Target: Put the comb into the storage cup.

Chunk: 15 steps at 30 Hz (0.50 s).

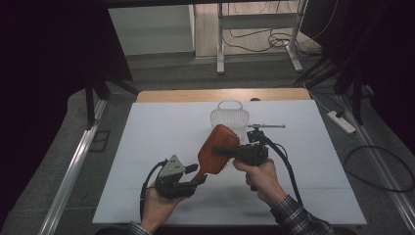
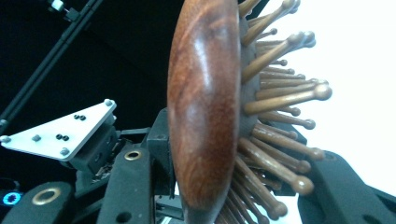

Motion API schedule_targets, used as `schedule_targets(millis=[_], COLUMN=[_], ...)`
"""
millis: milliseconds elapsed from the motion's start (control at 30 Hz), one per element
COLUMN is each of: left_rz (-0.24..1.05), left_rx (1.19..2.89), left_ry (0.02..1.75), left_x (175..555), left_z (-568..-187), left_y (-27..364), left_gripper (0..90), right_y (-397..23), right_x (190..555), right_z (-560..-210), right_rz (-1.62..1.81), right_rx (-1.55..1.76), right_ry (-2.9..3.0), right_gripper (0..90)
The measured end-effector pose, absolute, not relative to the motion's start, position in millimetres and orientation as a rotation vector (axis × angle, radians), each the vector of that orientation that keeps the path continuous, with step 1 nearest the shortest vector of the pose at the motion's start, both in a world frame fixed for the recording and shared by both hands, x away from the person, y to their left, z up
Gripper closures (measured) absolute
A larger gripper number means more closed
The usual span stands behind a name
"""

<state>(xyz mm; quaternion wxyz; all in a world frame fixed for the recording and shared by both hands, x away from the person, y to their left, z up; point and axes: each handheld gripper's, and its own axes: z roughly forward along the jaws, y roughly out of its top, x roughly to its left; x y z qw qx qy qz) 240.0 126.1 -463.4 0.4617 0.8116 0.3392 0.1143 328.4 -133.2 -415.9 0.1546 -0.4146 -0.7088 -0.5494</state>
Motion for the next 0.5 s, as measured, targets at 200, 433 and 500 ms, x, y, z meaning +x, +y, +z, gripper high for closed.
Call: schedule_targets(millis=[200,433,500], left_rz=[0.257,0.209,0.212], left_rx=[2.008,2.005,2.016], left_ry=[0.851,0.847,0.865], left_x=[242.0,244.7,245.2], left_z=[-465.5,-469.1,-469.6], left_y=[126.4,129.5,129.1], left_gripper=[34.2,17.5,16.8], right_y=[-137.1,-140.9,-141.2], right_x=[330.4,334.1,334.6], right_z=[-412.3,-408.5,-407.8], right_rz=[-1.592,-1.603,-1.605], right_rx=[-1.193,-1.198,-1.199], right_ry=[-2.052,-2.075,-2.078], right_gripper=[53.6,53.6,53.6])
